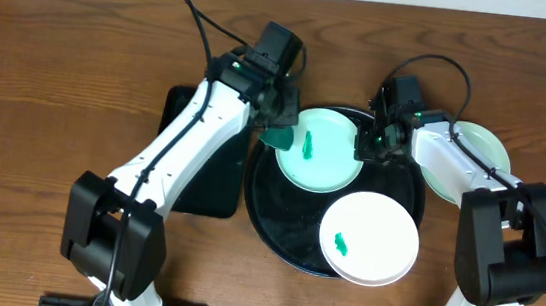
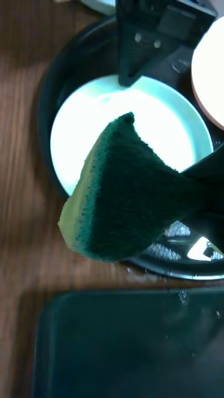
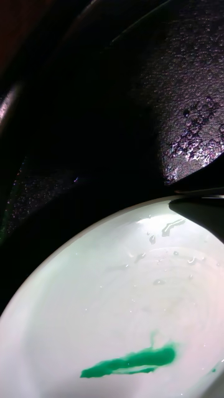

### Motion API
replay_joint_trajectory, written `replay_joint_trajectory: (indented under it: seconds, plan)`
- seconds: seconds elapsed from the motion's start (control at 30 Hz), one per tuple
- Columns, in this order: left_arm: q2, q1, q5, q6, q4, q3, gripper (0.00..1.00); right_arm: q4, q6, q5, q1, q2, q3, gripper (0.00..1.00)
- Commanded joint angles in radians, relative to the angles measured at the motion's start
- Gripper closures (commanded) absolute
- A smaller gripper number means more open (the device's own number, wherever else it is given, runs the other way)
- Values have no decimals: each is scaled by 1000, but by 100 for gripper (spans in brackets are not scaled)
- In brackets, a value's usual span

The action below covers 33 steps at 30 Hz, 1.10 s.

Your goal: Clean dirty plates on tray and stack at the side

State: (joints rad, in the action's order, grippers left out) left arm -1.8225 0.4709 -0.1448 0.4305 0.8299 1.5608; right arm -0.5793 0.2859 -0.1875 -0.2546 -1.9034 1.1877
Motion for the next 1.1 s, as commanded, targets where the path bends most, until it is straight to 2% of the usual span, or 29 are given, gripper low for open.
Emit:
replay_joint_trajectory:
  seconds: [0.0,0.67,1.07]
  plan:
    - [-2,13,-1,32,-6,-4,93,0,16,-12,-16,-5,-6,99]
    - [-131,20,-2,40,-6,-6,93,-1,17,-53,-35,-5,-6,99]
    - [-140,22,-2,66,-27,-6,92,-19,17,-53,-63,-5,-6,99]
